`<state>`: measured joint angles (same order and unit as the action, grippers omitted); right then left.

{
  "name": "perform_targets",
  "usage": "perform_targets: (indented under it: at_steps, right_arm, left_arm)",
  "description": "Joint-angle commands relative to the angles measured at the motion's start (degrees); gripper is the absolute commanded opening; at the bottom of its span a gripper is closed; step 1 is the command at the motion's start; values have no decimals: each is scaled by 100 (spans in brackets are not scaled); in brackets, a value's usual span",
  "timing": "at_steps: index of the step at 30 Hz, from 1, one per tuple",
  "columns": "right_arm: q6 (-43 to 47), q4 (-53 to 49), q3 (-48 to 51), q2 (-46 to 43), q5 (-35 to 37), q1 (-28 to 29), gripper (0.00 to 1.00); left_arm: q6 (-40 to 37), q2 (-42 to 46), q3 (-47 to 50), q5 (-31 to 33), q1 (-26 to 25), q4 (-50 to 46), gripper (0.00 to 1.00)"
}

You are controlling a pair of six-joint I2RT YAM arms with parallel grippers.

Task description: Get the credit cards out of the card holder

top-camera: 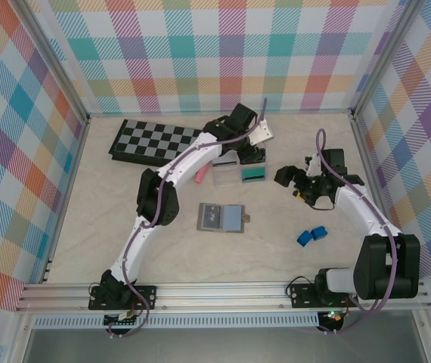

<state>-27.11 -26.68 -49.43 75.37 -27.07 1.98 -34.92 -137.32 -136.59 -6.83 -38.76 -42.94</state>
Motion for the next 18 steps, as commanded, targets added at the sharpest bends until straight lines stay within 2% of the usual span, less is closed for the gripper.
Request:
perform_targets:
  at_steps: [1,4,8,11,14,18]
  right_arm:
    - [75,-97,-12,-41,-120,105,100]
    - [61,-145,-107,21,114,379,100]
    - [-102,-159,-261,214,507,920,99]
    - [-239,-189,-459,442,871,1493,96]
    - [-316,-236,-716,719,1320,2199,93]
    - [-346,-528,-1269,1333,2006,3135,89]
  left_arm:
    - [979,1134,645,-260,162,370,55]
    - [1566,1871,1755,-140,237,917,58]
    - [2520,2945,3245,32,450,1564,67]
    - [3197,3753,4400,502,609,2066,76]
    - [3946,4471,5231,965,797,2116,82]
    - [4816,5348,6324,1223,1081,2123,91]
